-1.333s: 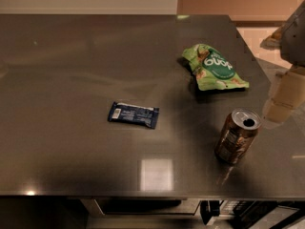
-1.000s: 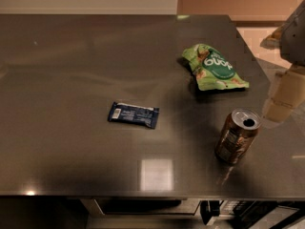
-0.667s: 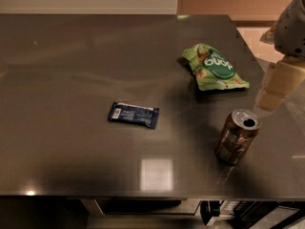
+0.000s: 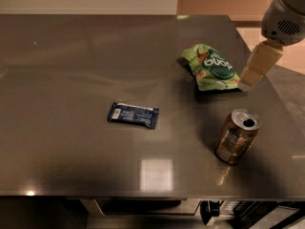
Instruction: Move green rice chip bag near rxbar blueberry
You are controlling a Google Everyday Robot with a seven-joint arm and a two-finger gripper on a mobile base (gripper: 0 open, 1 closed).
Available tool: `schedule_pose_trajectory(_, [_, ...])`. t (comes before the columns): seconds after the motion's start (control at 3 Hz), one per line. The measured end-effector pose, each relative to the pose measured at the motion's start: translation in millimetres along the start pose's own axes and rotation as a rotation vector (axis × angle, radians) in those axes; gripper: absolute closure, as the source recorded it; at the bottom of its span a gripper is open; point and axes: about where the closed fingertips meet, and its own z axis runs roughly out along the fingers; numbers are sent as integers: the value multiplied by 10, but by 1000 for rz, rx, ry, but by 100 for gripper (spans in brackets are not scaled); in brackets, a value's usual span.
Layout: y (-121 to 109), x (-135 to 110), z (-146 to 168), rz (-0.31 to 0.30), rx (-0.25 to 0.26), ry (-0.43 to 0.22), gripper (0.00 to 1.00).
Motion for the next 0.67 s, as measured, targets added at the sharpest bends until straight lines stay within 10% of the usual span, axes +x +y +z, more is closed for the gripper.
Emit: schedule_pose_trajectory(0.67, [-552,-13,641,212,-13,-29,0])
